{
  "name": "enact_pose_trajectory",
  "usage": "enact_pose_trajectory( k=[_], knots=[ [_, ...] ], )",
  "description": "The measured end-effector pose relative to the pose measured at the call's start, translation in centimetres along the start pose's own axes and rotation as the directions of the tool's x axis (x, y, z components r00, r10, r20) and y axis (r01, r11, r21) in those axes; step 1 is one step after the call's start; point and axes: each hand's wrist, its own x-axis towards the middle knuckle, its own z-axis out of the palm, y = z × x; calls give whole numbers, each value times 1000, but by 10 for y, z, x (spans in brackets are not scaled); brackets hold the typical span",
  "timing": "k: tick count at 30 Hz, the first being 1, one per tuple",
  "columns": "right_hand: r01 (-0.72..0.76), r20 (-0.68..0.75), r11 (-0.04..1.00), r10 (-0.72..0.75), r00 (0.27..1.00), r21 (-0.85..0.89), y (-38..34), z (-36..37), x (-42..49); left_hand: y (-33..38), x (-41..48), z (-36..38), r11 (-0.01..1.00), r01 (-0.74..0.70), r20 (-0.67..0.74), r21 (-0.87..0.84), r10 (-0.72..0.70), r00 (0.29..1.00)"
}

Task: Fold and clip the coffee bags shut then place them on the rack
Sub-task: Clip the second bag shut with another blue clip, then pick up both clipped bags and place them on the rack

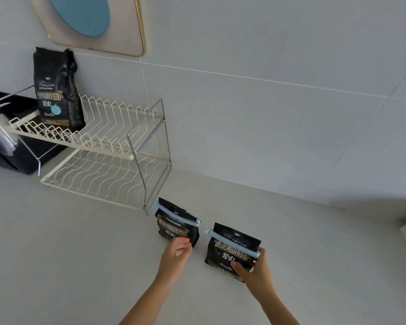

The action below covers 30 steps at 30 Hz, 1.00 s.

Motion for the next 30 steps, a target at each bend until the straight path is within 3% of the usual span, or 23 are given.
enact_pose_trajectory(
  k=[5,9,13,18,23,27,30],
  knots=[
    [1,32,1000,0,999,-6,-17,22,10,-1,37,-60,992,-118,-177,44,124,976],
    [-19,10,997,18,1000,70,-23,28,10,7,64,-87,961,-224,-53,163,236,970],
    [63,-163,994,-48,986,91,-34,32,8,19,87,-96,920,-324,119,219,305,945],
    [97,-150,994,-90,984,40,-43,34,17,29,109,-104,960,-224,281,165,172,944],
    [-39,-179,977,78,981,211,-25,40,16,24,117,-112,960,-142,379,241,42,924],
    [-106,-148,968,142,979,225,-21,47,14,20,117,-117,960,-113,472,257,-23,882],
    [-110,-146,964,148,978,241,-21,50,16,13,113,-114,974,-125,502,188,14,865]
  ],
)
